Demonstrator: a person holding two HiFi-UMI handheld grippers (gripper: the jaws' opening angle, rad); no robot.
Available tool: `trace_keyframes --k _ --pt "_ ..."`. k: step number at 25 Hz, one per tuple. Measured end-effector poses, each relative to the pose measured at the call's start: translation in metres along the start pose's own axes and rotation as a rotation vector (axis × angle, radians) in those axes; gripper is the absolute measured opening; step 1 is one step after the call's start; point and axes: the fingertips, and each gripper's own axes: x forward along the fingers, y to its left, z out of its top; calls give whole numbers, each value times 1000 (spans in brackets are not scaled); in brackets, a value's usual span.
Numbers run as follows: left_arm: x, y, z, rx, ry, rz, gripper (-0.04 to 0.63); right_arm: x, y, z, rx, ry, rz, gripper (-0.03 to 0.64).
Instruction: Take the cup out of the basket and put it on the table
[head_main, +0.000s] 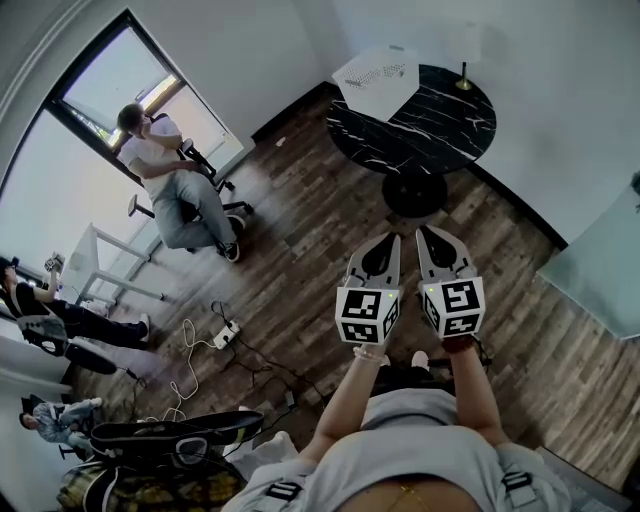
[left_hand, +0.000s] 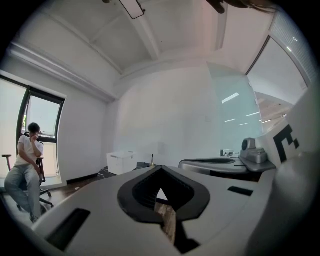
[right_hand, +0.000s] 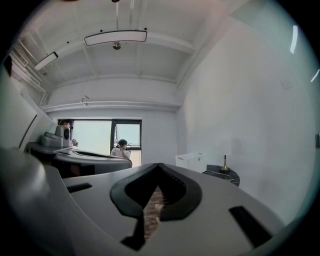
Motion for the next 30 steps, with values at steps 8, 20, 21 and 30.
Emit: trace_keyframes --k 8,20,21,30 --pt "8 -14 2 2 1 29 6 -3 -12 0 -1 3 50 9" --pt "18 -14 5 -5 -2 61 6 -1 -26 4 -12 -2 58 9" --pt "21 -14 5 -6 -1 57 6 1 -27 4 -12 0 57 9" --pt "63 12 10 3 -4 -2 6 44 -43 8 3 -12 16 9"
